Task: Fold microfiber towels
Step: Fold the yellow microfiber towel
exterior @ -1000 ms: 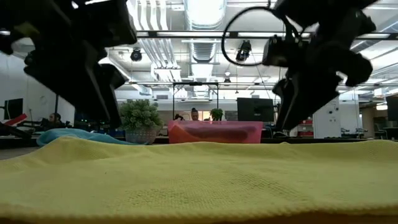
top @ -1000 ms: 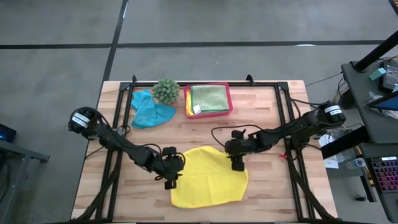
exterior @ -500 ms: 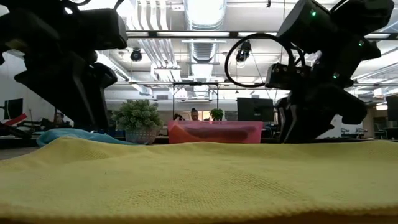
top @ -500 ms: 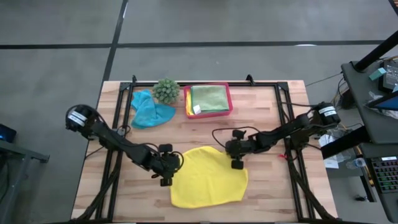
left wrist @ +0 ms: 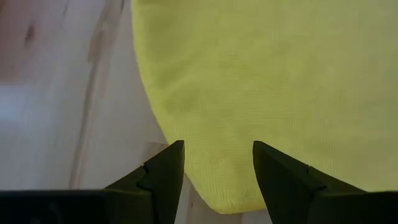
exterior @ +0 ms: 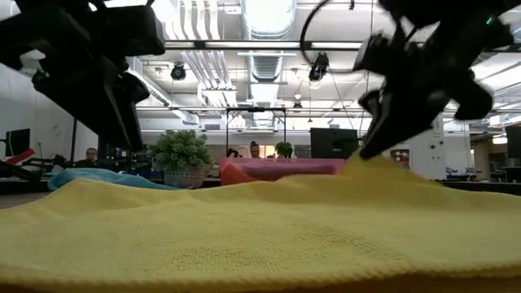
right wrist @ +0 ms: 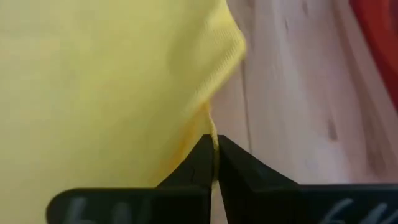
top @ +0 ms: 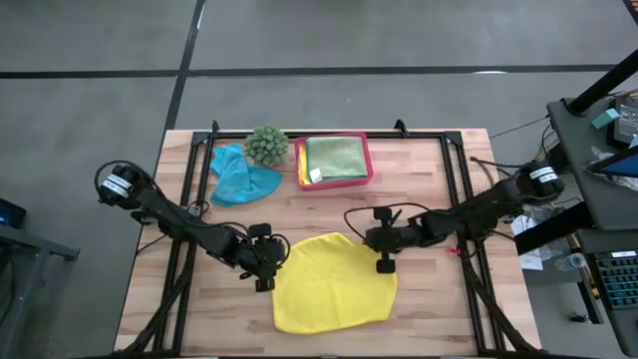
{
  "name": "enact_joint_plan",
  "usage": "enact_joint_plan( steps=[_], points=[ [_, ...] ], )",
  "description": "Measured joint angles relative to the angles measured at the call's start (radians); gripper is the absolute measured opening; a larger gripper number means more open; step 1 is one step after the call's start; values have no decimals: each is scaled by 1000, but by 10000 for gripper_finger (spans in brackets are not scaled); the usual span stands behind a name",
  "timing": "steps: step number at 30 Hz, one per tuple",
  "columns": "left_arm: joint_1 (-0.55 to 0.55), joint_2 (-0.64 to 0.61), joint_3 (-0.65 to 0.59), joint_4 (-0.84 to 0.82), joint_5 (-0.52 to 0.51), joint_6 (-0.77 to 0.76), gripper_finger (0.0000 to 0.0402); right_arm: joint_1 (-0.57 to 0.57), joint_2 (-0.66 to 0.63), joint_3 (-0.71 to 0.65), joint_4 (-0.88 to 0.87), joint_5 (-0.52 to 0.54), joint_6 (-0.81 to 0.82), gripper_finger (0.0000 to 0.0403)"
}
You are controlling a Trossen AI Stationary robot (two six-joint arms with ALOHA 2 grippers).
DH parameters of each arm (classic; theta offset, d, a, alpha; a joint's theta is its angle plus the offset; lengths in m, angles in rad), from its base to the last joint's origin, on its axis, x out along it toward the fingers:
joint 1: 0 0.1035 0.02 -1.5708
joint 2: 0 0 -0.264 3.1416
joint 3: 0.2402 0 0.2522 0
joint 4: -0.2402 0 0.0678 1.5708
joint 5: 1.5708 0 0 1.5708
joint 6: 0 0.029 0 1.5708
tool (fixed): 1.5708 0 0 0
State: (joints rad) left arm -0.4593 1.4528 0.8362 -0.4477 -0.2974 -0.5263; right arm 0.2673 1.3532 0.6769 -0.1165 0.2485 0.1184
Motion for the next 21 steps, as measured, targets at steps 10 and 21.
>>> enact_joint_plan(
  steps=[10,21],
  points=[
    [2,8,-163,301,-17,-49,175,239,-170,-1,3,-172,-70,9],
    [-1,41,-197,337,-19,-117,99,317,-69,-7,5,-230,98,9]
  ],
)
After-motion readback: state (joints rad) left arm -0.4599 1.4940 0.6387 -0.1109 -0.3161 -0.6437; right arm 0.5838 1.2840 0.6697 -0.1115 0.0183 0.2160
